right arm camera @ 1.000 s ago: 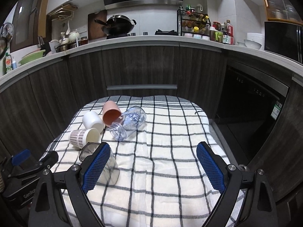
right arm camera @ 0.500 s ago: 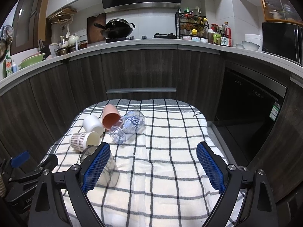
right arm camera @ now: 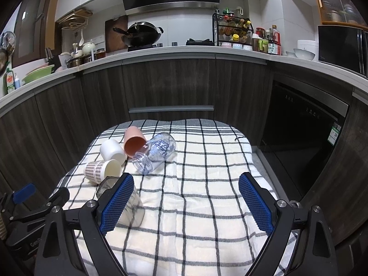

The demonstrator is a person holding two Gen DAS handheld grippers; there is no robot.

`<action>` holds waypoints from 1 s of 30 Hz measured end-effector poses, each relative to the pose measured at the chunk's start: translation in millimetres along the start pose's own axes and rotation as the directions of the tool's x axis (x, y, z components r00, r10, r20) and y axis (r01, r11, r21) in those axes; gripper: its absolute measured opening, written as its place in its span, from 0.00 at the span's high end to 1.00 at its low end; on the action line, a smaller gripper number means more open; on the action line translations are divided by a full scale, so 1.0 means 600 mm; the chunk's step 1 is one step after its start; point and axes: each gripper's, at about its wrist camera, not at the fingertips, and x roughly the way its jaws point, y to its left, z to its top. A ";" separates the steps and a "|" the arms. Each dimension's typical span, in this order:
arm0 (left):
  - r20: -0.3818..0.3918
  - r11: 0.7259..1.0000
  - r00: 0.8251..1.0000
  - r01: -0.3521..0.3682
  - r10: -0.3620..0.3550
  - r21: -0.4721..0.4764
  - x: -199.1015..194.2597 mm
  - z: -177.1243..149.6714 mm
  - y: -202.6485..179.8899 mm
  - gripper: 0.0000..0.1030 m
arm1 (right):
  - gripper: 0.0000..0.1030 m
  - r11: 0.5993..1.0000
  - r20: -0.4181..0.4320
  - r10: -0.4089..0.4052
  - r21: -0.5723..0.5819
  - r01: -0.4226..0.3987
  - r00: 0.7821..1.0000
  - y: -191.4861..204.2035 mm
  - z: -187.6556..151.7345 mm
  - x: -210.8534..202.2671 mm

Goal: Flip cup upside down

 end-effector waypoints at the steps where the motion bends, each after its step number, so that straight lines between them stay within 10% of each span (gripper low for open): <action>1: 0.001 1.000 1.000 0.001 -0.001 0.000 0.000 0.001 0.000 0.08 | 0.10 1.000 -0.001 0.000 0.000 0.000 1.000 0.000 0.000 0.000; 30: 0.005 1.000 1.000 0.005 -0.005 -0.008 -0.003 0.003 0.004 0.08 | 0.10 1.000 -0.005 -0.004 0.003 0.004 1.000 0.006 0.000 0.001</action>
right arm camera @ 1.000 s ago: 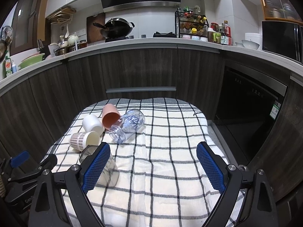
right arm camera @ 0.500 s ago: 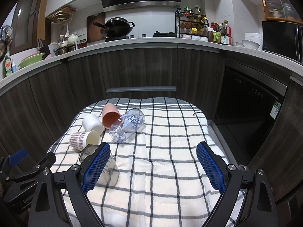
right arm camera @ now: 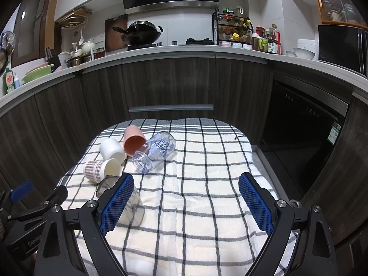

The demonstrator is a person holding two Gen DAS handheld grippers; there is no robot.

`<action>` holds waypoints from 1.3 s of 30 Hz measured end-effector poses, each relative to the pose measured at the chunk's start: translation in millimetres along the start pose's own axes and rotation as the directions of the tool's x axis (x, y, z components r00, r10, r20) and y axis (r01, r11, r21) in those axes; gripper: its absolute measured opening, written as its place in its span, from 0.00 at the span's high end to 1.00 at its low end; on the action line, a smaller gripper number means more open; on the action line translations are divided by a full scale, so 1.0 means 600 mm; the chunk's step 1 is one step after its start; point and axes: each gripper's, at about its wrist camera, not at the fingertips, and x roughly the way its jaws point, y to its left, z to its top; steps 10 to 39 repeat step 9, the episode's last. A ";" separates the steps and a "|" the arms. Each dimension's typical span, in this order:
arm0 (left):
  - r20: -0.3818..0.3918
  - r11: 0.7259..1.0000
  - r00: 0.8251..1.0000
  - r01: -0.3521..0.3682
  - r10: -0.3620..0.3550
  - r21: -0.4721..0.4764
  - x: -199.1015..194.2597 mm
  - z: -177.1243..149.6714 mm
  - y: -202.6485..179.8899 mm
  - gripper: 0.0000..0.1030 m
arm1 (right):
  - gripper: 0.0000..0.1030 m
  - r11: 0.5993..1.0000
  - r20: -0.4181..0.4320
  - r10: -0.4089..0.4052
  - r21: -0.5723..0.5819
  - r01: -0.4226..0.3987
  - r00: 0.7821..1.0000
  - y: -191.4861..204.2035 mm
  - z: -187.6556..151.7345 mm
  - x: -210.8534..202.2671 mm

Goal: Flip cup upside down

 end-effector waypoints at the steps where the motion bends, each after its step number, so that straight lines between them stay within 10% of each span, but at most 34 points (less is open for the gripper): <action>1: 0.002 1.000 1.000 0.002 -0.002 -0.002 -0.001 0.000 0.000 0.08 | 0.10 1.000 0.000 0.000 0.001 0.000 1.000 0.000 0.000 0.000; 39: 0.009 1.000 1.000 -0.010 0.010 0.011 -0.001 -0.001 -0.004 0.01 | 0.10 1.000 -0.002 -0.006 0.000 0.006 1.000 0.000 0.000 0.002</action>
